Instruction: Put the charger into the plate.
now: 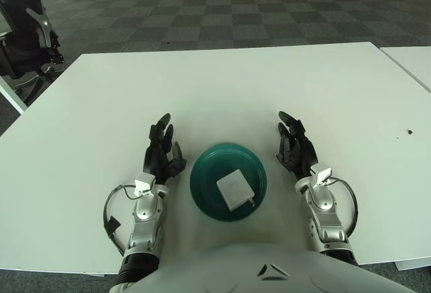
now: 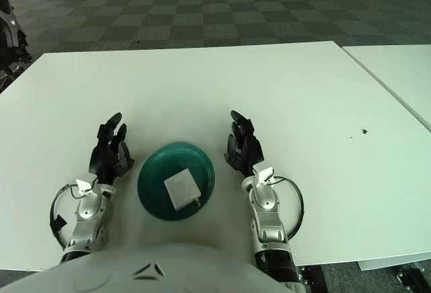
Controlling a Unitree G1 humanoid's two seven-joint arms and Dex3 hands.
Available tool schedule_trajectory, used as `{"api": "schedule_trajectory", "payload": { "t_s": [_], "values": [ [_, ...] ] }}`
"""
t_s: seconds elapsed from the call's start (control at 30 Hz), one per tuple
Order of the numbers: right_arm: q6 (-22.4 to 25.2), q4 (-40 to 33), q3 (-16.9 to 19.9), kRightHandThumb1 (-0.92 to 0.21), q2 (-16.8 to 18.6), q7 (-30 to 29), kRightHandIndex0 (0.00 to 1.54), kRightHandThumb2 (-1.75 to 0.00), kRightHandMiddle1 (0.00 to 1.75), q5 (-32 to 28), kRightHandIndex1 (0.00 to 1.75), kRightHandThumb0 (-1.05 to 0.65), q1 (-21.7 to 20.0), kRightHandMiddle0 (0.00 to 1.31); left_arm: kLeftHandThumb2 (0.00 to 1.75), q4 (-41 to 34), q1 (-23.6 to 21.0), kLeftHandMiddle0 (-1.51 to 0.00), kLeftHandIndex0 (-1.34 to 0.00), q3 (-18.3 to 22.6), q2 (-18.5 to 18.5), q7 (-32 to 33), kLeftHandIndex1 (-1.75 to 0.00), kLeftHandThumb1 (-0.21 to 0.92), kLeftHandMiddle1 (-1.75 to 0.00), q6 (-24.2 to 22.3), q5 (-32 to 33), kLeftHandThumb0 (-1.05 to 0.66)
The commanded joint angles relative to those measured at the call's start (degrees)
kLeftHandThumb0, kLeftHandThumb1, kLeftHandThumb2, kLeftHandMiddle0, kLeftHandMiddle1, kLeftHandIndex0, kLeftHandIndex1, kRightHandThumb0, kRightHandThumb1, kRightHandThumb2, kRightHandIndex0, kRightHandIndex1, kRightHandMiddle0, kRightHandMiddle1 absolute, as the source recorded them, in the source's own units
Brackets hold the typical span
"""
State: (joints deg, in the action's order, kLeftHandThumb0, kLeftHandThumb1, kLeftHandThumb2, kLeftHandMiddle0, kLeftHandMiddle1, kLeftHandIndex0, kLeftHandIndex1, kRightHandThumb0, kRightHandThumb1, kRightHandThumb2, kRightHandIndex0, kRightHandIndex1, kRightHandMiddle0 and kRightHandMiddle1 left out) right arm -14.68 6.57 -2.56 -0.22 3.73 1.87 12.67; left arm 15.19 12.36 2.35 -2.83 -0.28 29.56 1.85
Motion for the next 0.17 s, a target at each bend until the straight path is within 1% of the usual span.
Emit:
{"api": "schedule_trajectory", "payload": {
  "t_s": [0.0, 0.13],
  "values": [
    [2.7, 5.5, -0.6, -0.92, -1.8, 0.3, 0.11, -0.88, 0.42, 1.8, 0.0, -0.74, 5.1, 0.0, 1.04, 4.5, 4.9, -0.24, 0.0, -1.6, -2.3, 0.5, -0.6, 0.92, -0.01, -0.4, -0.9, -0.95],
    [1.6, 6.1, -0.9, -0.92, -2.4, 0.8, 0.1, -0.89, 0.4, 1.6, 0.0, -0.75, 5.2, 0.0, 1.04, 3.5, 5.9, -0.23, 0.0, -1.9, -2.6, -0.1, -0.57, 0.92, 0.0, -1.1, 0.0, -0.95]
  ]
}}
